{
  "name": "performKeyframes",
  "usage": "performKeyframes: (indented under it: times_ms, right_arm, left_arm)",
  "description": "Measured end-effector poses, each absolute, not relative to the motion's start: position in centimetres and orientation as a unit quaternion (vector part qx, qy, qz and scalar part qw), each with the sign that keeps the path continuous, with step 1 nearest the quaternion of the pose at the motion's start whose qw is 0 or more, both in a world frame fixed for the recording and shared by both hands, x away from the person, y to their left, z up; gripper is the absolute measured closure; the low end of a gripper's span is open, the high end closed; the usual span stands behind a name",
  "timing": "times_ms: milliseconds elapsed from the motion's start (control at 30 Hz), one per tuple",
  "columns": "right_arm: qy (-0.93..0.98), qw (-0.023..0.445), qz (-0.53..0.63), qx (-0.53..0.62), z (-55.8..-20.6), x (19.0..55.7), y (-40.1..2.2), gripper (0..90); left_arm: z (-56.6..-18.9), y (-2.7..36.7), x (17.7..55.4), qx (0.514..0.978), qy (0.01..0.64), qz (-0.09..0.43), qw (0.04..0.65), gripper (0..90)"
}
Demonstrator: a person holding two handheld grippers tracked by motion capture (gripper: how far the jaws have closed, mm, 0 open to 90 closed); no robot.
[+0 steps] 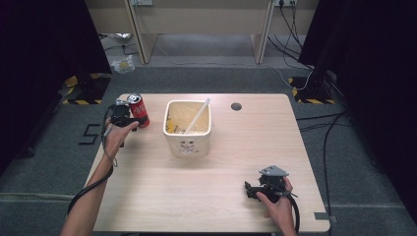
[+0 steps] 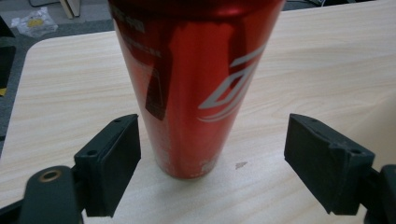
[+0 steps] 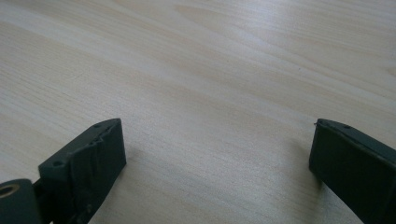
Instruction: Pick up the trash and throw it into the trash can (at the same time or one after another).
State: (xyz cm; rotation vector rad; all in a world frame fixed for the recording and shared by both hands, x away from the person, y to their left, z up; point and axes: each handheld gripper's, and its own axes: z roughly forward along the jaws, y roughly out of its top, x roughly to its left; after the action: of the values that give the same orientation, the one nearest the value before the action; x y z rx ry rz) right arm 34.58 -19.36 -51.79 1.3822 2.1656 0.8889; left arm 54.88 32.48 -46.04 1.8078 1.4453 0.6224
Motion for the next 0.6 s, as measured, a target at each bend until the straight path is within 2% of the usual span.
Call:
performKeyframes:
  times_ms: [600]
  right_arm:
    - [0.779,0.210,0.320,0.497,-51.8,34.6,-19.4,4.1]
  left_arm:
    - [-46.7,32.0,56.8,0.689,0.574,0.266,0.352,20.1]
